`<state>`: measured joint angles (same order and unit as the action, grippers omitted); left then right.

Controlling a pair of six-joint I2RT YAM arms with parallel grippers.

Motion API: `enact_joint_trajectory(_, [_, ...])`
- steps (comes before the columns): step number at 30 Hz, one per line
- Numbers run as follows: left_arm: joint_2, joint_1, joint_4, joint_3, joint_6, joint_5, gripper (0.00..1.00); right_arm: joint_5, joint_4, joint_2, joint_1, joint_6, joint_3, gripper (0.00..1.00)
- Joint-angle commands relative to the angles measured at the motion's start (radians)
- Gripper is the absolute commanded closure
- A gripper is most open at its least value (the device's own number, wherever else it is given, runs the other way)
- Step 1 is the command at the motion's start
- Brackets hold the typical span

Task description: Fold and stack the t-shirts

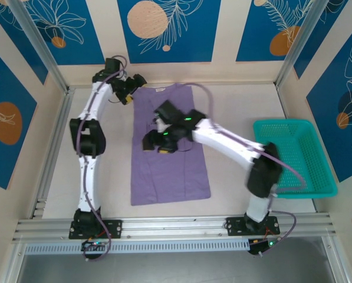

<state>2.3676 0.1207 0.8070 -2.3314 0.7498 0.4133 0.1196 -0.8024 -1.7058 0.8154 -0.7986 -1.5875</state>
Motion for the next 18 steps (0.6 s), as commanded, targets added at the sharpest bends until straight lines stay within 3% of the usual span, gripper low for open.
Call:
enact_joint_trajectory(1, [-0.269,0.025,0.012,0.269,-0.064,-0.057,0.04,0.003,-0.077,0.162,-0.12,0.025,0.275,0.36])
enact_joint_trajectory(6, [-0.611,0.043,-0.038,0.841,-0.142,-0.051,0.21,0.083,-0.058,0.391,-0.239,-0.011,0.656,0.38])
enact_joint_trajectory(11, [-0.834,0.093,-0.009,1.275,-0.214,0.014,0.52,0.112,-0.036,0.387,-0.251,0.005,0.798,0.42])
enact_joint_trajectory(13, [-0.912,0.108,0.003,1.41,-0.217,0.043,0.56,0.096,-0.044,0.354,-0.261,0.01,0.826,0.46])
enact_joint_trajectory(18, [-1.059,0.111,0.012,1.63,-0.161,0.131,0.54,0.086,-0.007,0.352,-0.276,0.005,0.887,0.48])
